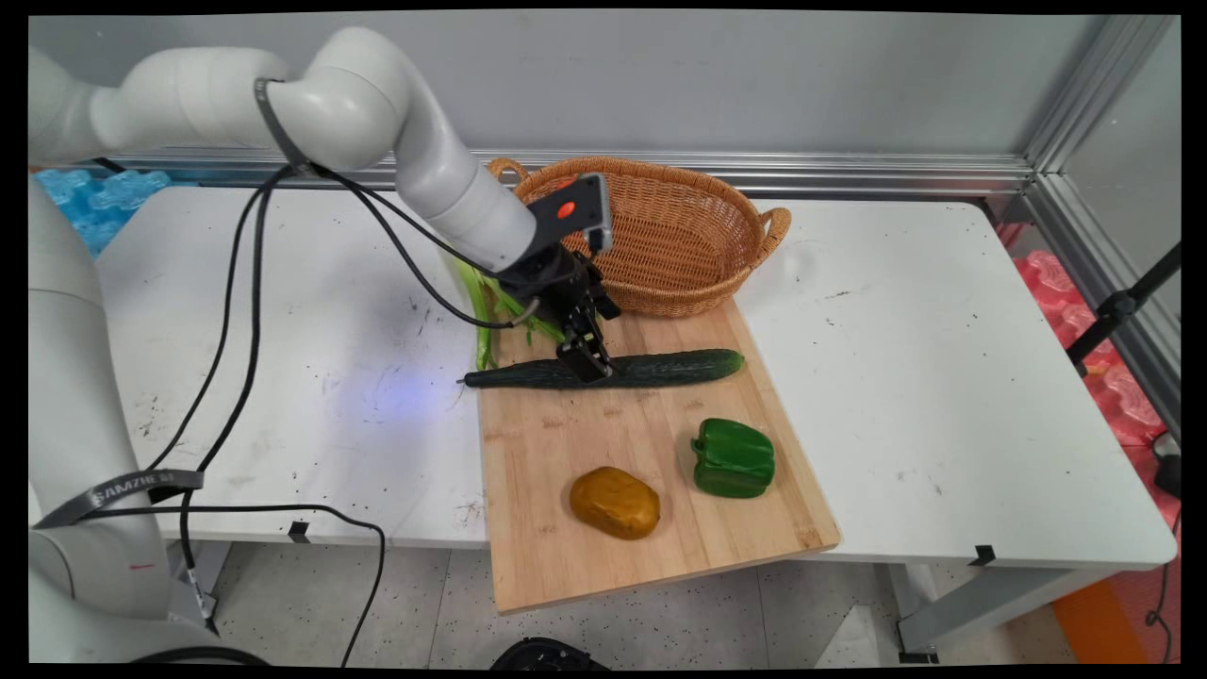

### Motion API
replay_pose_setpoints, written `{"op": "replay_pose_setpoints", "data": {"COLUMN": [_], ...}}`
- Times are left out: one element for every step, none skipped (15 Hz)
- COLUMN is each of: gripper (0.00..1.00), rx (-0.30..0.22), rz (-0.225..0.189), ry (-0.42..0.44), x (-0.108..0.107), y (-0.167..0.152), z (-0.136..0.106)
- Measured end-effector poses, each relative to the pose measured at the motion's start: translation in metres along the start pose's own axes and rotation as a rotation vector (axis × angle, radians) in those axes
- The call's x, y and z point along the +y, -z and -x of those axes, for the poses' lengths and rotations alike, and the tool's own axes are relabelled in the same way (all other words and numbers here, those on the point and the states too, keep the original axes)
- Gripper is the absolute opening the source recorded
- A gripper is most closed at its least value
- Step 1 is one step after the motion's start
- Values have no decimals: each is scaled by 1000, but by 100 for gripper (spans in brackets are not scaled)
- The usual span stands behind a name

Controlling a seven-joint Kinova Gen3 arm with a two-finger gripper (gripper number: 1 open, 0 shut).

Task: Pick up the cucumber from the cutting board

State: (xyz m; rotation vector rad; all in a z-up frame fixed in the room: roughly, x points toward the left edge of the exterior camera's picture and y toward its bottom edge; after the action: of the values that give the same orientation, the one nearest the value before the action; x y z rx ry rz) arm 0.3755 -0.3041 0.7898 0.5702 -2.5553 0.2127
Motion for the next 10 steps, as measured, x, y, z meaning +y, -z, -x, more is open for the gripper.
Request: {"op": "replay_pose_setpoints", "data": {"gripper": [100,100,100,100,100,100,100,100,100,100], "rx": [-10,-18,-23,-30,-34,-39,-44,-47,-49,-50], "rz": [1,2,2,3,4,6,8,11,14,16], "ry": [0,1,2,2,3,3,3,4,5,5], "x": [0,0,1,1,1,1,1,1,1,1], "y": [-4,-7,-9,-12,-14,-16,-18,-19,-20,-21], "z": [-1,-1,-2,-3,-3,-3,-4,-5,-6,-6]}}
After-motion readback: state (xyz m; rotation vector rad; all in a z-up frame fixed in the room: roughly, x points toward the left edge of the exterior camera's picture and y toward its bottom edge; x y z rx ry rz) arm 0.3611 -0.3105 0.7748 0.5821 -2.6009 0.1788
